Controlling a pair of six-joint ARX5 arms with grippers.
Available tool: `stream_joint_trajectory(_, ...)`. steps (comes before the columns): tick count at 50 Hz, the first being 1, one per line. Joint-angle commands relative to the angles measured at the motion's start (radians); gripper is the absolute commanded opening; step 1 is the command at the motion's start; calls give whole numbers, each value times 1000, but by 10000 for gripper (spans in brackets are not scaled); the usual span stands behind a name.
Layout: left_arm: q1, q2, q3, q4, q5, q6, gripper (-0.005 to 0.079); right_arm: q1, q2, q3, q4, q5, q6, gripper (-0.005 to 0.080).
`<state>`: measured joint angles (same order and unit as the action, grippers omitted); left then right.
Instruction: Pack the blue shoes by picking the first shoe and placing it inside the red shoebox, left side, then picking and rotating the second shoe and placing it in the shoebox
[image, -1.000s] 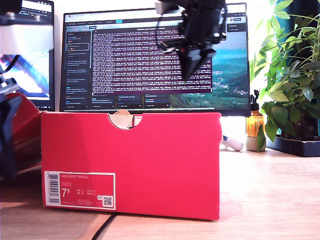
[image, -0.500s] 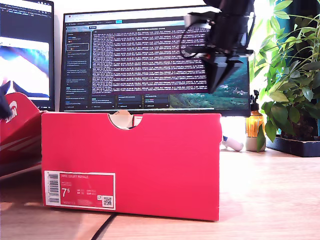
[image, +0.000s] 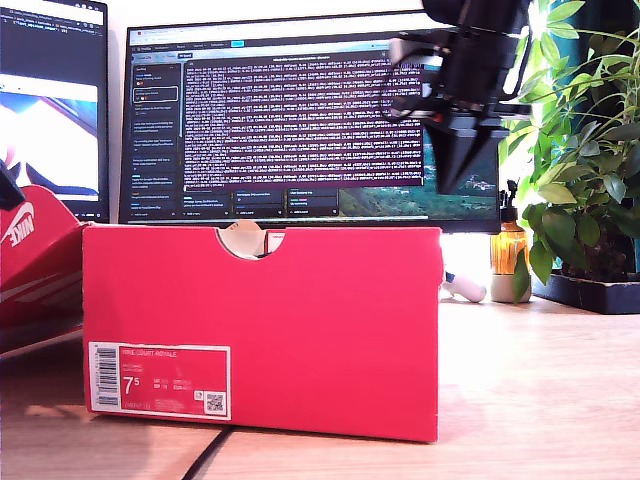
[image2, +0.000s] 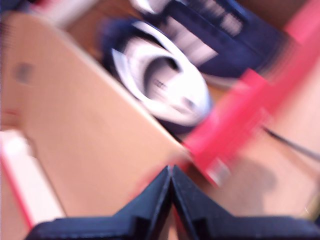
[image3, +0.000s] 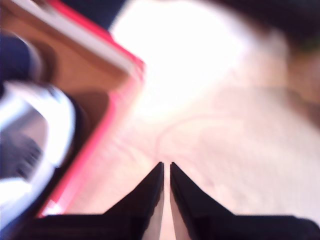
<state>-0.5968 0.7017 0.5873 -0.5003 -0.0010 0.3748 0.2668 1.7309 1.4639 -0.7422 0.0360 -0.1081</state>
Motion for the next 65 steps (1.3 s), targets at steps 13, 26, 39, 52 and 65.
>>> stream_joint_trajectory(13,188,107,4,324,171,-73,-14,-68,-267,-294,241,0,7,-8)
stream_joint_trajectory(26,320,222,4,513,209,-181,-14,-100,-406,-480,411,20,27,-8)
stream_joint_trajectory(39,363,235,-13,606,102,-263,-14,-99,-517,-737,671,98,54,-8)
stream_joint_trajectory(52,388,233,-87,608,70,-271,-14,-108,-586,-861,787,134,-8,-8)
stream_joint_trajectory(65,395,210,-164,662,40,-301,-14,-168,-643,-926,843,134,23,-8)
